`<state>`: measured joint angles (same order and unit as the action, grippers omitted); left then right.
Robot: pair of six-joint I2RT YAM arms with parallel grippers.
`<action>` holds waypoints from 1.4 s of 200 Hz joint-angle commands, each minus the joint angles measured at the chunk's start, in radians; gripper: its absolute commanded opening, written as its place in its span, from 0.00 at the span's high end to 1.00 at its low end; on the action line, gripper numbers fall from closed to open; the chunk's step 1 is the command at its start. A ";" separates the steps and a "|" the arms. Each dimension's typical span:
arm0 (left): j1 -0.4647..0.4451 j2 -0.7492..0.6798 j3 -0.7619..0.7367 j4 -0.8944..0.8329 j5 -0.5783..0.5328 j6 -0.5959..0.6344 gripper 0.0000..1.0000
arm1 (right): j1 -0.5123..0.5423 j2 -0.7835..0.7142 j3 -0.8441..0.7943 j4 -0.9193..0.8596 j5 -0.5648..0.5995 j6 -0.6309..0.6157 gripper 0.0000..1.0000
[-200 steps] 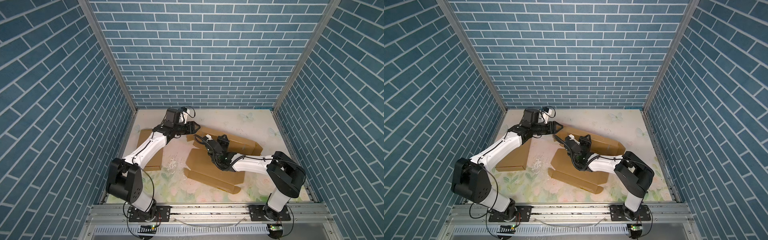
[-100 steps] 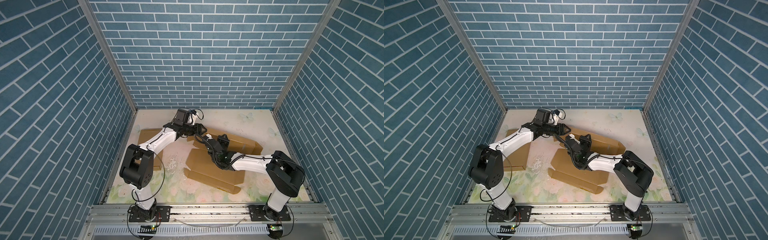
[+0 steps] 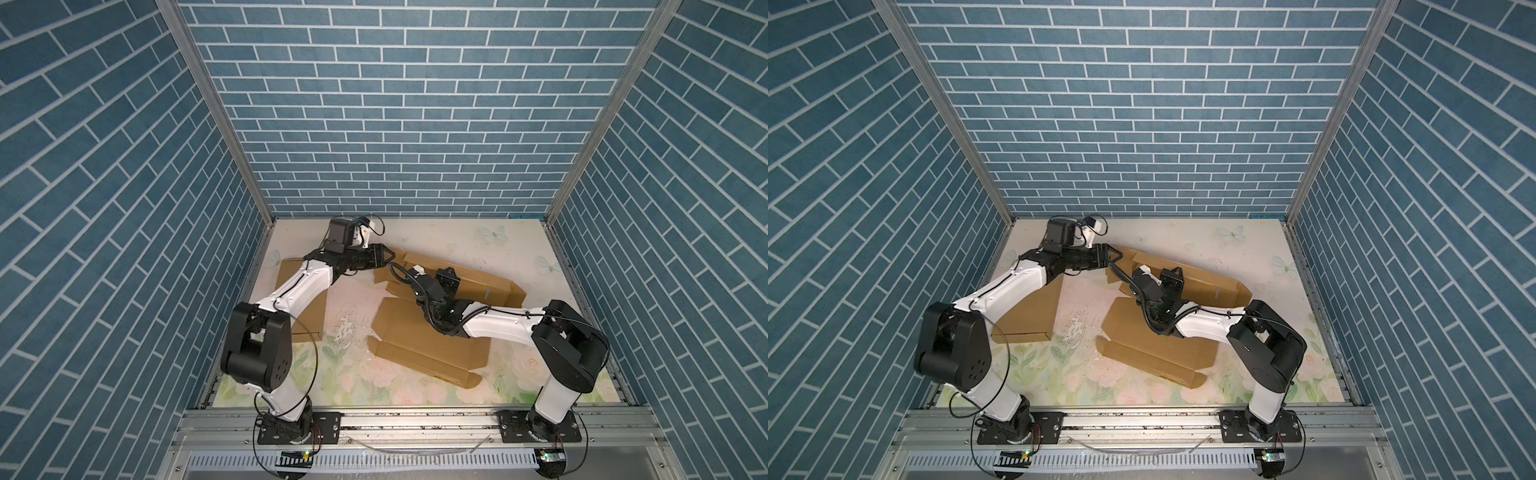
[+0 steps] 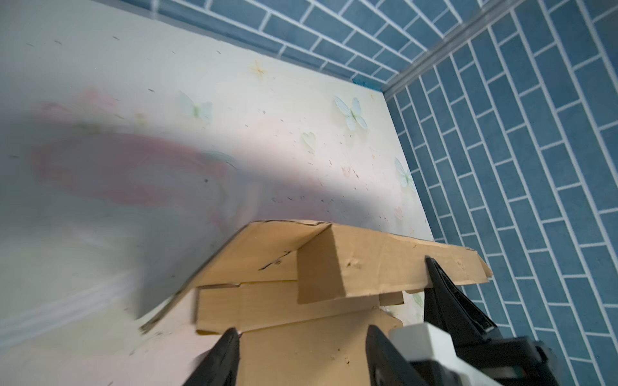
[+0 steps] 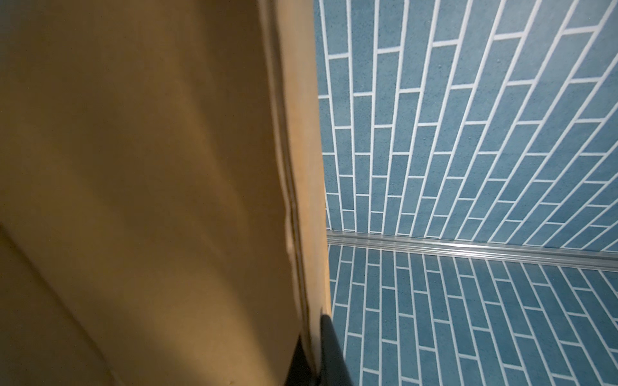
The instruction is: Fold the paper box
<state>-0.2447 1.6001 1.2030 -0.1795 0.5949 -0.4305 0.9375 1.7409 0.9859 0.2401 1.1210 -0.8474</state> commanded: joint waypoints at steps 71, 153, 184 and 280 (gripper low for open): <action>0.159 0.170 0.067 0.029 -0.110 0.048 0.49 | -0.017 -0.009 -0.001 -0.106 -0.112 0.073 1.00; 0.056 0.471 0.285 0.060 0.065 0.162 0.44 | -0.015 -0.032 -0.047 -0.007 -0.137 0.005 1.00; 0.050 0.437 0.236 0.053 0.146 0.213 0.44 | -0.020 -0.036 -0.054 0.032 -0.136 -0.032 1.00; -0.001 0.269 0.025 0.035 0.244 0.235 0.45 | -0.021 -0.070 -0.087 0.116 -0.142 -0.070 1.00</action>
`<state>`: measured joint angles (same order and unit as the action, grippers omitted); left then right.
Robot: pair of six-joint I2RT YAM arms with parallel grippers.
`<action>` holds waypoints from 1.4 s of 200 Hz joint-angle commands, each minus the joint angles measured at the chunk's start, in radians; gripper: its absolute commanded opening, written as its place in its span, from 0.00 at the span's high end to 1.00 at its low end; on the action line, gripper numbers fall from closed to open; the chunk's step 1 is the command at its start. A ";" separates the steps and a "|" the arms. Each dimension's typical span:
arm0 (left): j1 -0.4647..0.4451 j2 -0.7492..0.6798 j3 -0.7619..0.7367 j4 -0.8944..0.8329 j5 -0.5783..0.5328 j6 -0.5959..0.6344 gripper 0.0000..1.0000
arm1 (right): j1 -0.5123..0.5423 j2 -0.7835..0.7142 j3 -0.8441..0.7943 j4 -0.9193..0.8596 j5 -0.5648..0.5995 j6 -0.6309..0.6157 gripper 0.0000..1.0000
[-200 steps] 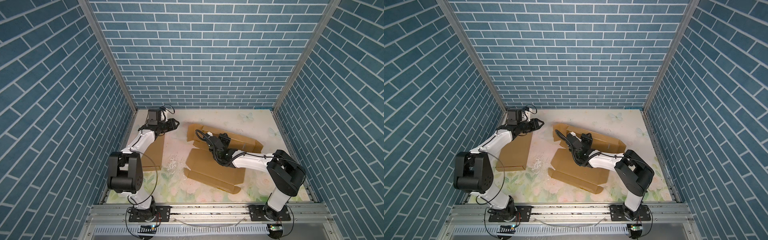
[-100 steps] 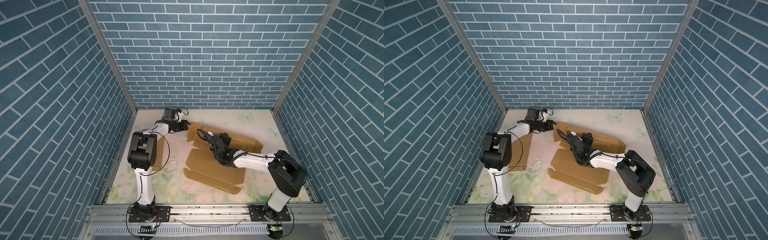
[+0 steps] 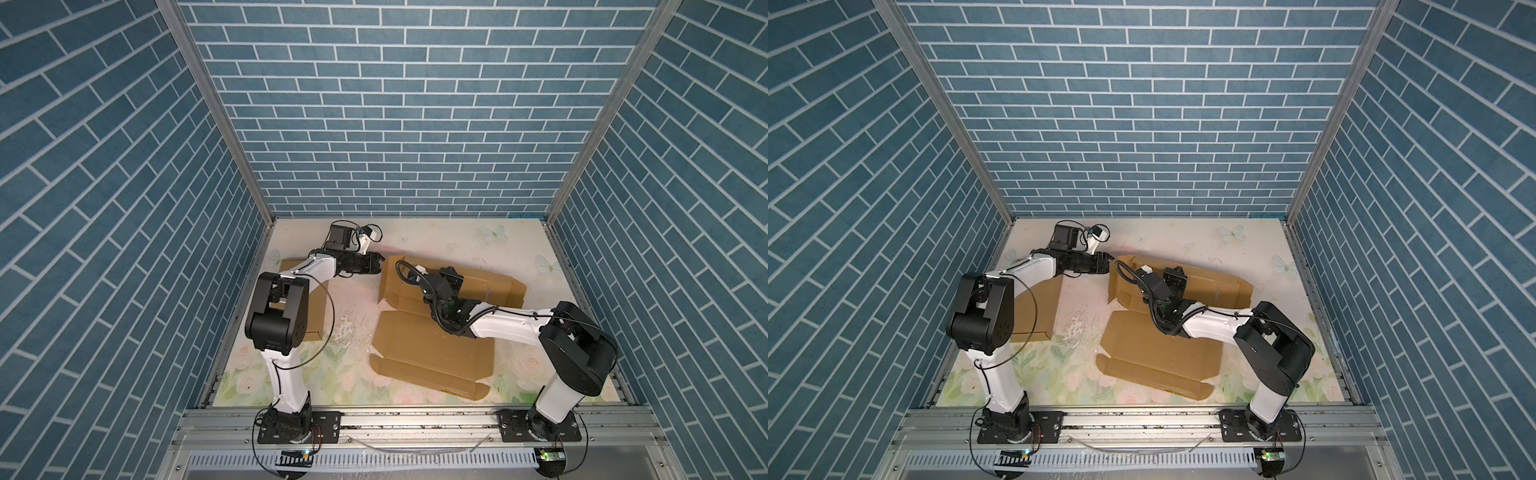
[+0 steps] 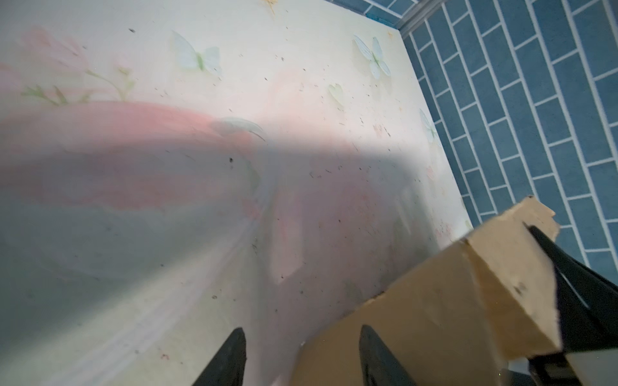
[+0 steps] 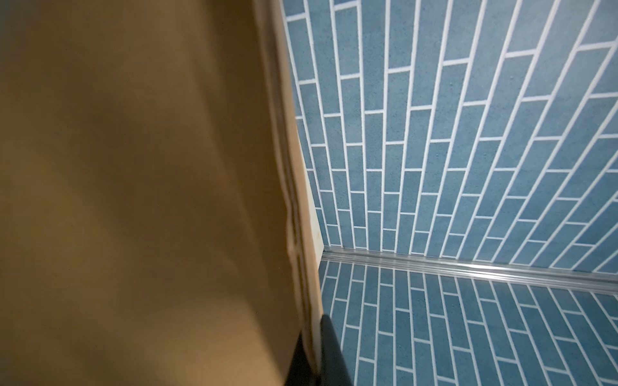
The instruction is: Fold the paper box
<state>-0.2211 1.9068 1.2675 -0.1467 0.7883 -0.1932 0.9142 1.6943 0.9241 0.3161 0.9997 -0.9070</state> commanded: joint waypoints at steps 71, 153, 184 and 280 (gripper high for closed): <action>-0.029 -0.113 -0.122 0.042 0.017 -0.045 0.40 | 0.004 -0.034 -0.042 0.061 0.000 -0.031 1.00; -0.070 -0.152 -0.227 0.110 0.029 -0.005 0.37 | 0.004 -0.039 -0.056 0.068 -0.016 -0.031 1.00; -0.085 -0.151 -0.231 0.097 0.026 0.022 0.37 | 0.003 -0.040 -0.054 0.055 -0.025 -0.028 1.00; -0.122 -0.143 -0.277 0.324 -0.171 0.012 0.41 | 0.004 -0.046 -0.049 0.028 -0.042 -0.018 1.00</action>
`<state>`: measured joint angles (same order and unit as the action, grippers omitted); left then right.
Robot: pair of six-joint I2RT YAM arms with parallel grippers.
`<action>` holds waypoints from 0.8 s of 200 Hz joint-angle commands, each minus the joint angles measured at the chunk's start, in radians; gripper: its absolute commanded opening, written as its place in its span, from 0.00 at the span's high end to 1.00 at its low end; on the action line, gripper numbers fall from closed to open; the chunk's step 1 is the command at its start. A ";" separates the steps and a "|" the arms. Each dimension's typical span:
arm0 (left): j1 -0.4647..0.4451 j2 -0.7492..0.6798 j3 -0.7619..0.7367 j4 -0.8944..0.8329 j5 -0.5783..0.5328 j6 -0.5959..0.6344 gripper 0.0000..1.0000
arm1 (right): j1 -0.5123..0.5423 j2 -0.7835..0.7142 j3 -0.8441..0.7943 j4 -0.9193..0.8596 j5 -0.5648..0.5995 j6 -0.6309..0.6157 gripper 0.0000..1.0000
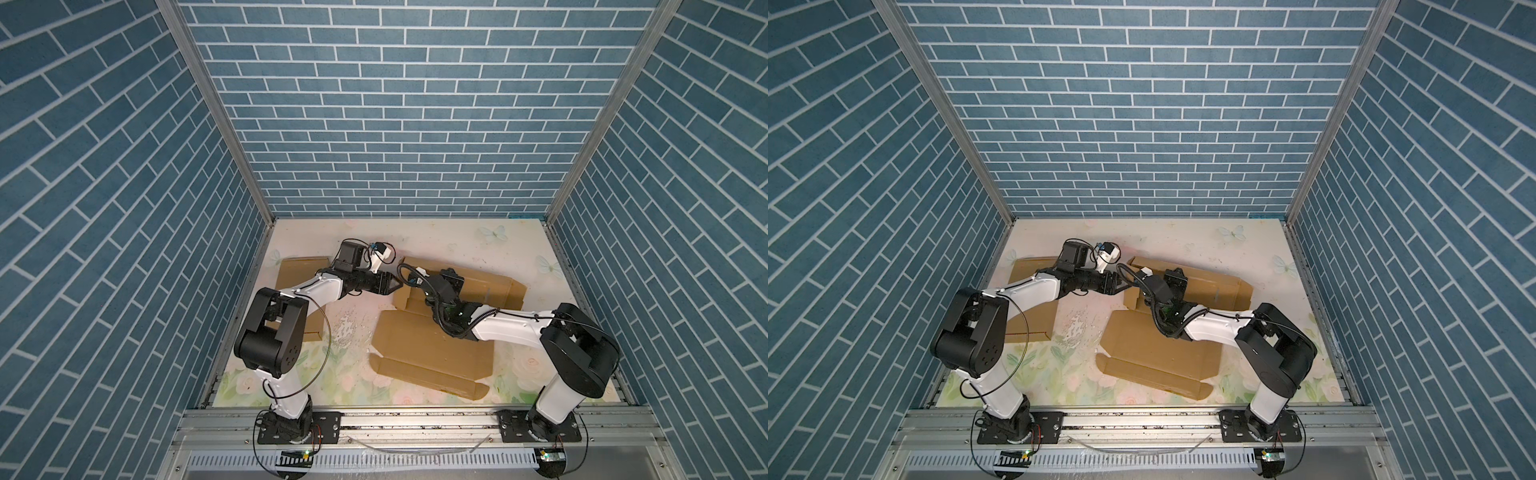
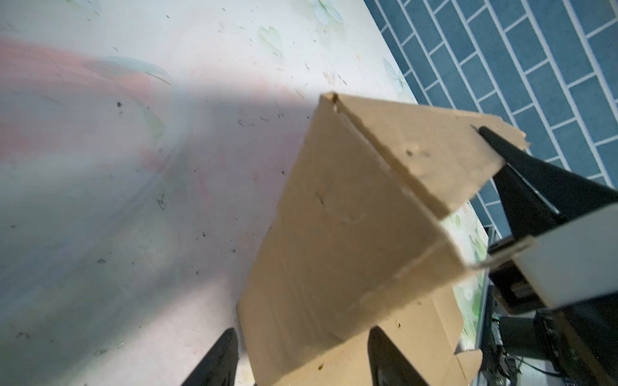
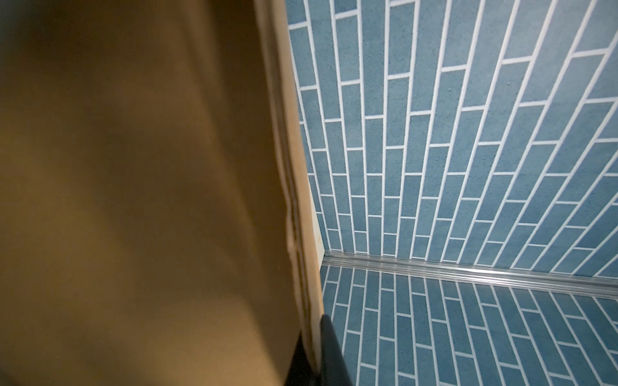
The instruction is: Fold the paper box
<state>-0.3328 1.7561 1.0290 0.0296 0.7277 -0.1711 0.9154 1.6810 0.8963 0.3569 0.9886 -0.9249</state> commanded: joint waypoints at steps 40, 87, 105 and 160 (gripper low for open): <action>-0.043 0.005 -0.105 0.287 -0.228 -0.012 0.43 | 0.004 -0.050 -0.020 -0.045 -0.044 0.026 1.00; -0.115 0.005 -0.160 0.363 -0.434 -0.003 0.57 | 0.016 -0.045 -0.012 -0.046 -0.044 0.028 1.00; -0.131 0.002 -0.185 0.404 -0.509 -0.015 0.65 | 0.019 -0.042 -0.008 -0.045 -0.041 0.028 1.00; -0.185 0.028 -0.234 0.536 -0.642 -0.066 0.80 | 0.025 -0.044 -0.005 -0.066 -0.046 0.049 1.00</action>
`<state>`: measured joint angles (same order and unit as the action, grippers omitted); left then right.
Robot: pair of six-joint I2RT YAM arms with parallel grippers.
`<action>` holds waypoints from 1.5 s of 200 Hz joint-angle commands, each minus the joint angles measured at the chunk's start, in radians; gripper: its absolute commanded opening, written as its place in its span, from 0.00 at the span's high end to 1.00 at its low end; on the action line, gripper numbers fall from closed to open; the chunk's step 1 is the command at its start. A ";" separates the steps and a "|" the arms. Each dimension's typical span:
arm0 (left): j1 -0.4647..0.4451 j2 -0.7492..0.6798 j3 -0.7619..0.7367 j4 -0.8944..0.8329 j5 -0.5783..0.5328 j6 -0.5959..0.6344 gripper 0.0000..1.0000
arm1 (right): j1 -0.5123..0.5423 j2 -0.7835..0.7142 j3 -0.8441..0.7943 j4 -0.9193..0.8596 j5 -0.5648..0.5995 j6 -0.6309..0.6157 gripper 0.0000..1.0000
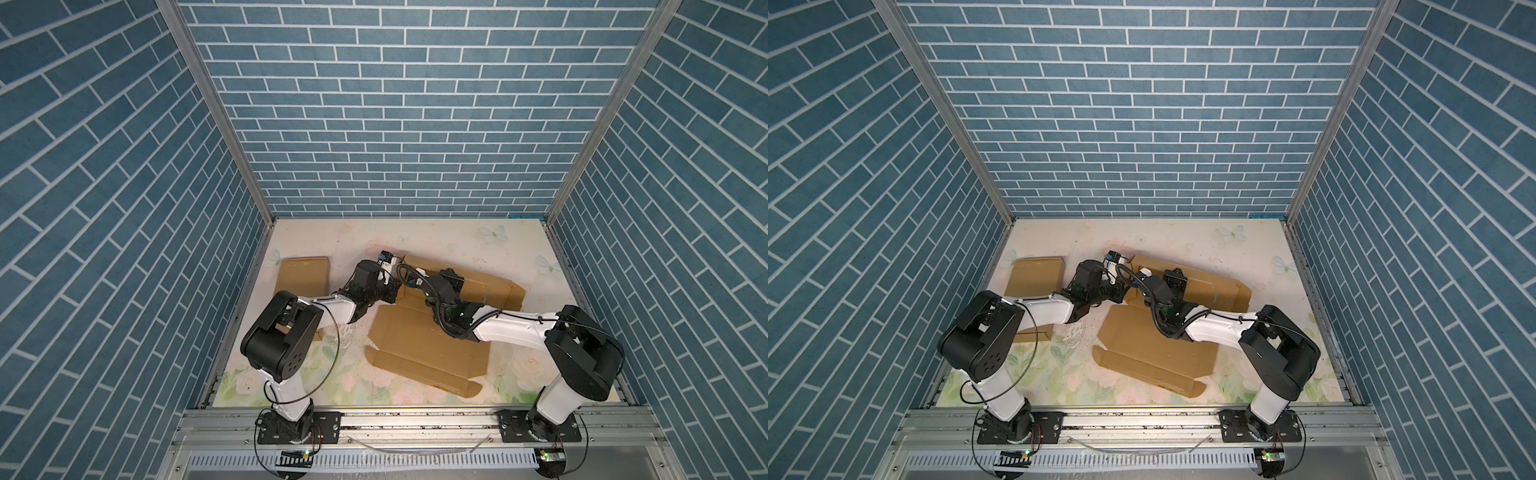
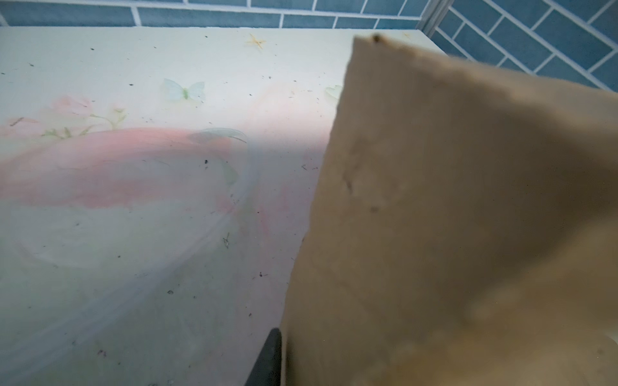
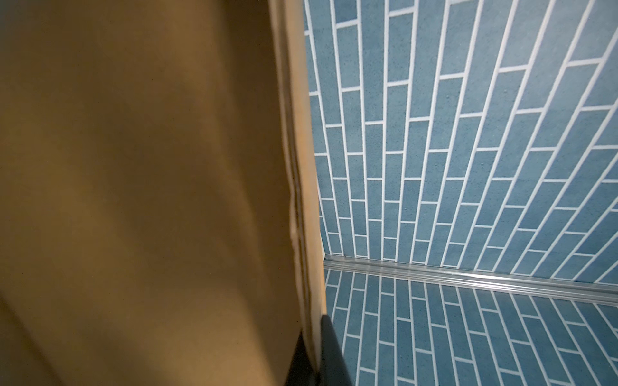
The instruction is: Fold the paper box
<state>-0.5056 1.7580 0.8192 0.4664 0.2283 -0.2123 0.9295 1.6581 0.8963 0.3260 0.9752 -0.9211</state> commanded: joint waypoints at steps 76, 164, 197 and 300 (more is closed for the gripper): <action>-0.034 0.072 -0.098 0.273 -0.177 0.003 0.94 | -0.029 -0.154 0.147 -0.632 -0.519 0.493 0.60; -0.064 0.107 -0.202 0.439 -0.271 0.066 1.00 | -0.270 -0.155 0.496 -0.998 -1.207 0.975 0.40; -0.078 0.114 -0.210 0.438 -0.312 0.081 1.00 | -0.342 -0.069 0.606 -1.027 -1.402 1.104 0.38; -0.078 0.141 -0.221 0.461 -0.325 0.086 1.00 | -0.370 0.219 0.883 -1.145 -1.194 1.058 0.36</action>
<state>-0.5812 1.8614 0.6277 0.9863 -0.0792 -0.1406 0.5636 1.8404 1.6947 -0.7723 -0.2626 0.1272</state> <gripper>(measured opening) 0.086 0.644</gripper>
